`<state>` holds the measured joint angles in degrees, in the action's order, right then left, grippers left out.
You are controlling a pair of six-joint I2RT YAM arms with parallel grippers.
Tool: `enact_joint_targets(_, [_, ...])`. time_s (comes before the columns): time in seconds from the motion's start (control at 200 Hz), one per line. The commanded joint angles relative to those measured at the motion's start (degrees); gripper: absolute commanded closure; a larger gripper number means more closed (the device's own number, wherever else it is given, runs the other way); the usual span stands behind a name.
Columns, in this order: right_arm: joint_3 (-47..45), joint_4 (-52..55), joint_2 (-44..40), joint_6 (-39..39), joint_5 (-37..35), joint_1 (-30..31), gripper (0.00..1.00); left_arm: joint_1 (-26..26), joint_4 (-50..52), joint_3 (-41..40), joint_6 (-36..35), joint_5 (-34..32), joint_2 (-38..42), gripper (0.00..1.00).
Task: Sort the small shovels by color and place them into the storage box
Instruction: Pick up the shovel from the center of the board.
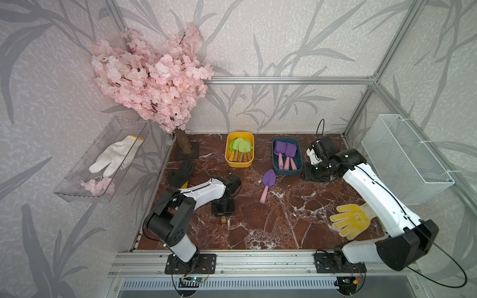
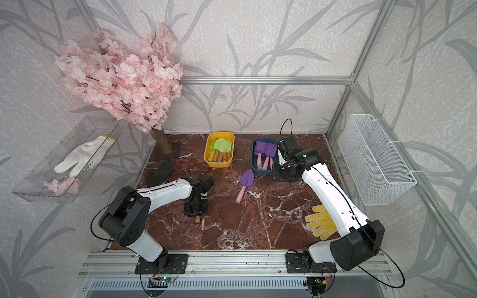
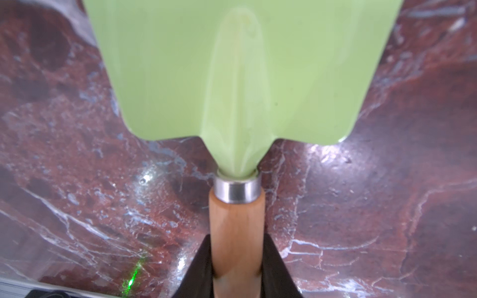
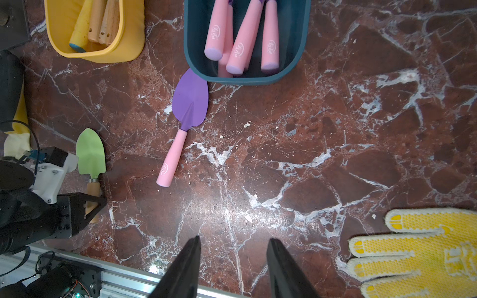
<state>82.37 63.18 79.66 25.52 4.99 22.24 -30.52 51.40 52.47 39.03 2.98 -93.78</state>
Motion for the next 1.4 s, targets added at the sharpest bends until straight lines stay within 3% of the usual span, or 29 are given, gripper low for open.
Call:
enact_joint_targets(0.0, [-0.26,-0.51,-0.44,0.59,-0.56,0.05,0.54,0.16,3.23,1.82,-0.5,-1.96,1.07,0.79])
enact_joint_targets(0.515, [-1.13,-1.11,-0.1,0.46,0.18,0.24,0.53,0.38,11.58,5.32,0.5,-4.89,12.1,0.91])
enact_joint_targets(0.86, [-2.18,-2.16,0.71,0.85,1.07,0.44,0.53,0.96,20.28,17.45,-3.64,-6.16,18.38,0.99])
enact_joint_targets(1.12, [-2.39,-2.64,1.11,1.11,1.77,0.69,0.53,1.31,21.42,30.98,-7.97,-4.71,15.73,1.0])
enact_joint_targets(1.395, [-2.63,-3.1,1.36,1.04,2.61,0.74,0.53,1.83,22.49,48.49,-12.15,-2.57,4.46,1.0])
